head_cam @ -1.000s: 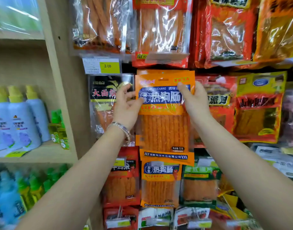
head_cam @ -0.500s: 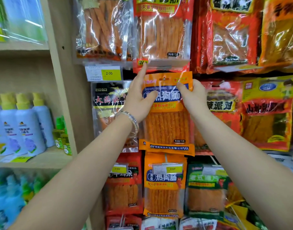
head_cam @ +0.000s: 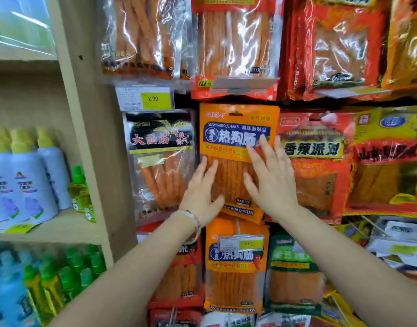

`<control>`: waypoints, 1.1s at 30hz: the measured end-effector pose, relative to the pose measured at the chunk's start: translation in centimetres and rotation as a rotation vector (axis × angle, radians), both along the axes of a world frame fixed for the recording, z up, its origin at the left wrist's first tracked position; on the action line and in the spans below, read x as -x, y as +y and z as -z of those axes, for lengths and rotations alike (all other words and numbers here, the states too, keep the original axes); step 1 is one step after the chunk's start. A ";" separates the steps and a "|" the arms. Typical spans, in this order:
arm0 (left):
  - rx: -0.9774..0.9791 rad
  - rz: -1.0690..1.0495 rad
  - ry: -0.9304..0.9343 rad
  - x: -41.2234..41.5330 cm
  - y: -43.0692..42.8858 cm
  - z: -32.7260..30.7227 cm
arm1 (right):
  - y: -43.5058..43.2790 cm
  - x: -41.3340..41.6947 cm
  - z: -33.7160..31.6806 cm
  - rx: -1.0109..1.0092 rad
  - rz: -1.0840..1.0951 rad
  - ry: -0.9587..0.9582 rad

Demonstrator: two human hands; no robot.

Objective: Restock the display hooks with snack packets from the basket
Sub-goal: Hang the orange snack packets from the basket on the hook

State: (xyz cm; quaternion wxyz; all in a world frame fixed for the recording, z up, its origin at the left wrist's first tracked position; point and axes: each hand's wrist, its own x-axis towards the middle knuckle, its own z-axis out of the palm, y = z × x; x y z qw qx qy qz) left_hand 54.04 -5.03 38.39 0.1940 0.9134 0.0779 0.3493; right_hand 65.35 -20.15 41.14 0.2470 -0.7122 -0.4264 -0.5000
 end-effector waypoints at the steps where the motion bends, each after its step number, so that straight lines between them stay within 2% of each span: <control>1: -0.005 -0.012 0.030 -0.1 0.2 0.8 | 0.0 -0.4 0.8 0.072 0.049 -0.017; 6: -0.007 -0.054 0.170 -1.7 0.7 1.8 | 1.0 -2.5 2.3 0.333 0.219 0.043; 14: -0.009 -0.150 0.313 -5.1 1.5 0.6 | 3.8 -4.1 1.2 0.493 0.380 0.144; 17: 0.054 -0.146 0.340 -5.7 1.2 -0.4 | 4.0 -4.3 0.1 0.518 0.380 0.199; 20: 0.130 -0.111 0.332 -5.3 0.7 -1.7 | 3.5 -3.3 -0.9 0.454 0.282 0.297; 23: 0.187 -0.032 0.262 -3.3 0.2 -1.6 | 2.4 -1.0 -0.7 0.266 0.048 0.413; 26: 0.160 0.033 0.101 0.6 -0.7 -0.4 | 1.7 2.0 0.6 0.104 -0.193 0.563; 29: 0.222 0.042 -0.094 5.6 -1.1 2.4 | 2.1 5.6 3.3 0.019 -0.379 0.691; 31: 0.279 0.015 -0.079 9.6 -0.6 5.3 | 3.0 8.4 6.1 0.015 -0.441 0.745; 33: 0.274 -0.058 0.029 14.0 1.0 9.3 | 4.3 11.4 9.3 0.072 -0.503 0.836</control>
